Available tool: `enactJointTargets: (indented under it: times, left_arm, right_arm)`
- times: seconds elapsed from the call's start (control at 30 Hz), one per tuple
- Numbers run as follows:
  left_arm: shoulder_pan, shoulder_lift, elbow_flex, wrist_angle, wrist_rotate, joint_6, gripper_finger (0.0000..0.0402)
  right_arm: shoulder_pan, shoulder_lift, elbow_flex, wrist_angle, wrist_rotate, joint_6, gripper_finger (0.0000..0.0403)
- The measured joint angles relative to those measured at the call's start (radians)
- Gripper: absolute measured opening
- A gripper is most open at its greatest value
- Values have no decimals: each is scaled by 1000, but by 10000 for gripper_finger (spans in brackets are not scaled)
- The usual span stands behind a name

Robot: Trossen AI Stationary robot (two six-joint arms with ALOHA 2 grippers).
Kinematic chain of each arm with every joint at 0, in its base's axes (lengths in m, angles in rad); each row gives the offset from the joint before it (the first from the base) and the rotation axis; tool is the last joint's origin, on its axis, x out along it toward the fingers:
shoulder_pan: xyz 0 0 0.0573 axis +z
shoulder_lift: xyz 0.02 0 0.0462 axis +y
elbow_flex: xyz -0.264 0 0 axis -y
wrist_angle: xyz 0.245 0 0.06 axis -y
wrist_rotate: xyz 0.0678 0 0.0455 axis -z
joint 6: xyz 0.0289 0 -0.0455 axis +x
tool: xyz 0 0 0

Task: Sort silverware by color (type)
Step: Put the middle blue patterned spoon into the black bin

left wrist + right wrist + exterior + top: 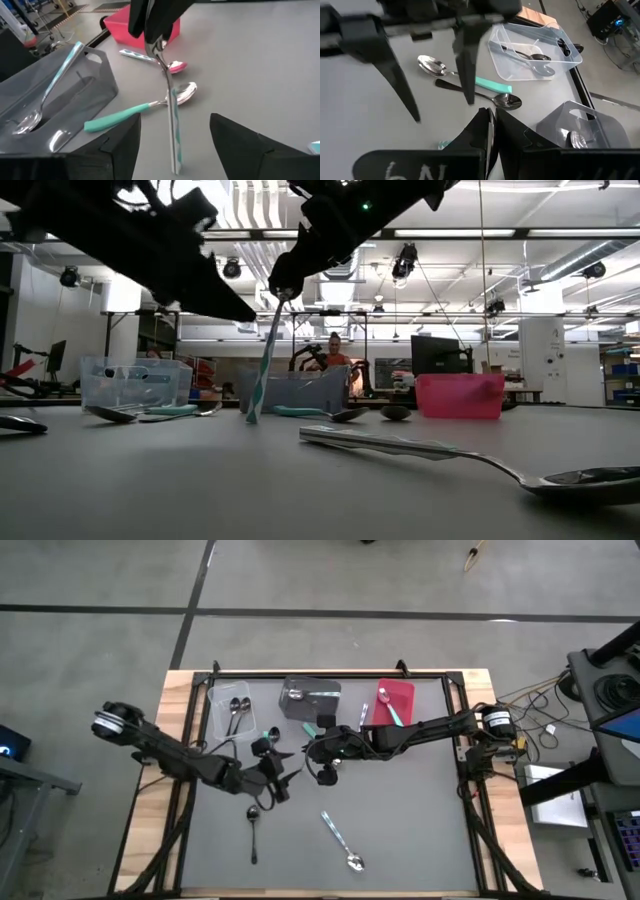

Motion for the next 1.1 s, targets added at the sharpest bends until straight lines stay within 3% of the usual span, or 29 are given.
enactJointTargets:
  times: [0.23,0.5,0.83,0.97,1.1]
  left_arm:
    - [98,101,0,151,157,85,207]
    - [112,170,-2,181,162,82,164]
    - [110,197,-1,211,121,68,19]
    - [96,191,-1,211,30,73,20]
    - [94,187,1,227,-7,74,14]
  right_arm:
    - [1,2,0,9,-3,-9,13]
    - [1,2,0,11,-3,-9,13]
    - [1,2,0,18,1,1,13]
    - [0,1,0,31,8,15,22]
    - [0,1,0,60,8,40,64]
